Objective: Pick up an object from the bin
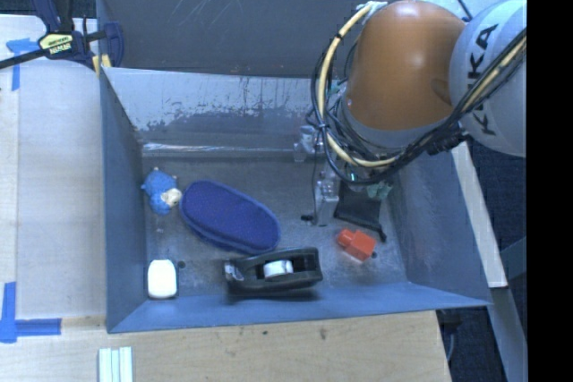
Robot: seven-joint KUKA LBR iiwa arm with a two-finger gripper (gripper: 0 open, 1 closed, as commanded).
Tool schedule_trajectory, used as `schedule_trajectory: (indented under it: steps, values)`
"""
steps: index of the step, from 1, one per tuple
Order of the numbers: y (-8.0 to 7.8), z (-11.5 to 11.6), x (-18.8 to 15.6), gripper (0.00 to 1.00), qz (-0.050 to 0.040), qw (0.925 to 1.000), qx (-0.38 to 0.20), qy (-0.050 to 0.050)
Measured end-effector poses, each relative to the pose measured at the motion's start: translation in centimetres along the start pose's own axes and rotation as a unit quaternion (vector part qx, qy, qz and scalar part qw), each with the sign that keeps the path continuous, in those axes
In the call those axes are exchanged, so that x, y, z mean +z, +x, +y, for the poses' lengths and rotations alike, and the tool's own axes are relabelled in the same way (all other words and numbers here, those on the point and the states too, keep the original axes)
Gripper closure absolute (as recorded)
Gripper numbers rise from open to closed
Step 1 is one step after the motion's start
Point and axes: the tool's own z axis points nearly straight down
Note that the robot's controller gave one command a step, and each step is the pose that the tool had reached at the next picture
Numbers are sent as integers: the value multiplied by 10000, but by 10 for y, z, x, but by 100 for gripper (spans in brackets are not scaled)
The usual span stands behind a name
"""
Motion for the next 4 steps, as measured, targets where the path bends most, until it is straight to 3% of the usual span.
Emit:
schedule_trajectory:
  steps: [1, 2, 3, 4]
  values:
    - [-26, 68, 155, 0, 17, 10000, 24, 6]
    - [-25, 133, 122, 0, -42, 9941, 1080, -23]
    - [-36, 180, 122, 0, -37, 9588, -2839, 34]
    - [18, 184, 144, 0, -137, 8502, -5263, 77]
